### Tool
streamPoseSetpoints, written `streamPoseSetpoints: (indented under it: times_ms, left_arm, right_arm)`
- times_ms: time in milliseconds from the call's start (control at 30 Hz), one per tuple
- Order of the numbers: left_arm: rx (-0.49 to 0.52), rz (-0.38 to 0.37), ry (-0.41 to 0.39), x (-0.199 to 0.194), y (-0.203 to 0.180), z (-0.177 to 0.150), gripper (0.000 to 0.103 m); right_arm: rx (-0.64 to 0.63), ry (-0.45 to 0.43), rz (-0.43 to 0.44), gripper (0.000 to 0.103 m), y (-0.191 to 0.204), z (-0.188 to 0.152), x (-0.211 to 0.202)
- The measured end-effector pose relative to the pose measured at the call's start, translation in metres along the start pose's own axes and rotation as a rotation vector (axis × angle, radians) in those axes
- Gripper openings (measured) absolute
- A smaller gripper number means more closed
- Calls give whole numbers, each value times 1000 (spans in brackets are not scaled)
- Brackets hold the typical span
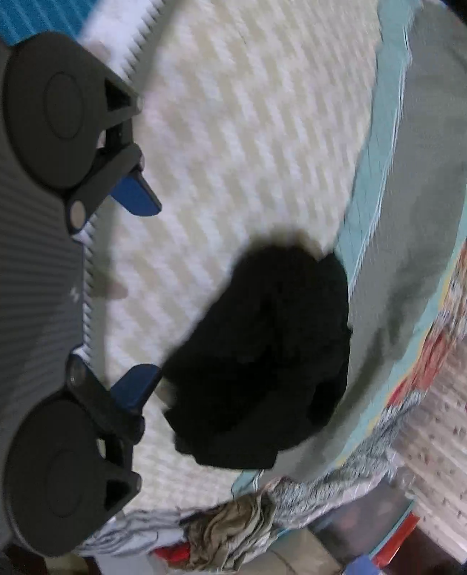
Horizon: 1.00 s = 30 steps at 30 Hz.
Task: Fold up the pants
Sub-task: 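Move both grippers toward the crumpled black pants on the bed, then close the left gripper on the black pants while the right gripper grasps another edge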
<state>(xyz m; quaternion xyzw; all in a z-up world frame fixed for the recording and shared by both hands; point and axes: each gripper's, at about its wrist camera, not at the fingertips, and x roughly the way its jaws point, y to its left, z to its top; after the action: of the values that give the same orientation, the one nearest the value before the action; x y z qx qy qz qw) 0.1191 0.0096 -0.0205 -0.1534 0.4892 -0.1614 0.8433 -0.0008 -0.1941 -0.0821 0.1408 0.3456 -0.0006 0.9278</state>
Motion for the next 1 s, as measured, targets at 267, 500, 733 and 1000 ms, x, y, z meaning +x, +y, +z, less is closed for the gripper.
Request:
streamPoseSetpoints:
  times_ms: [267,500,733,1000]
  left_arm:
    - [-163,-60,77,92,-22,12,96]
    - [-105,-35,-17,94,-30,15,40]
    - [-130,-183,-93,34,5,15,11]
    - [-194,-209,-232,-90,88,7,10]
  right_arm:
    - [37,-12,-7,50,-16,1,0]
    - [57,-8,5,50,-24,-1,-1]
    - [43,-39,16,50,-22,5,-3]
    - [-17,-95,83,50,-2,26,-5]
